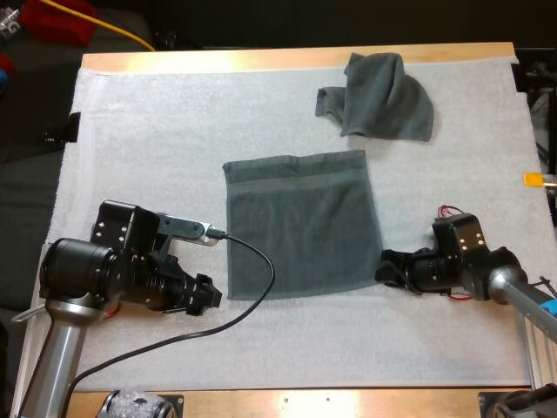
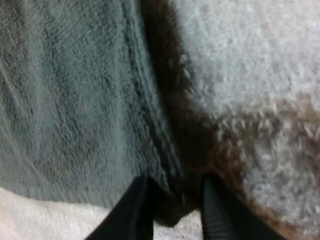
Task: Pick towel from pile, fold and stack
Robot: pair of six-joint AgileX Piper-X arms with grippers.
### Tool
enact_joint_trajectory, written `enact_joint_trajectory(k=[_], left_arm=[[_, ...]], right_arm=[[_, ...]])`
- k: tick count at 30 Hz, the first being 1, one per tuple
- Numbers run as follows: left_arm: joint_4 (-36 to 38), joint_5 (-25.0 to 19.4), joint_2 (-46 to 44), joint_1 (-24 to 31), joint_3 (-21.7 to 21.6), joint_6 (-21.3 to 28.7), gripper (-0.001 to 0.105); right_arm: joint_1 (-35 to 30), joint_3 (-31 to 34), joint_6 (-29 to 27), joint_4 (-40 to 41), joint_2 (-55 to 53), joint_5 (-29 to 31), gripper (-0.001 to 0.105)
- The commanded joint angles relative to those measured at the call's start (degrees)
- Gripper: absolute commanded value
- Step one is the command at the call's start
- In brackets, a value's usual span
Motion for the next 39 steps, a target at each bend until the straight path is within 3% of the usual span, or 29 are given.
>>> enact_joint_trajectory(k=[1,8,25,34,39], left_arm=[[-0.32,0.33,-0.45,-0.28,0.03,0.21,0.064],[-0.52,0.33,-0.45,-0.28,0.03,0.21,0.064],[-9.18,0.33,0.7,-0.28,0.47,-1.57,0.064],[-18.6,1.58,3.74,-0.28,9.77,-3.79,0.064],[-24.17,6.4,7.07,-0.28,14.09,-5.99,0.064]], right_arm=[[0.11,0.03,-0.08,0.33,0.15,0.05,0.014],[0.11,0.03,-0.37,0.28,0.15,0.04,0.0],[0.11,0.03,-0.37,0.4,0.15,-0.4,0.0],[0.11,0.03,-0.37,0.72,0.15,-0.43,0.0],[0.11,0.03,-0.46,0.72,0.15,-0.45,0.0]])
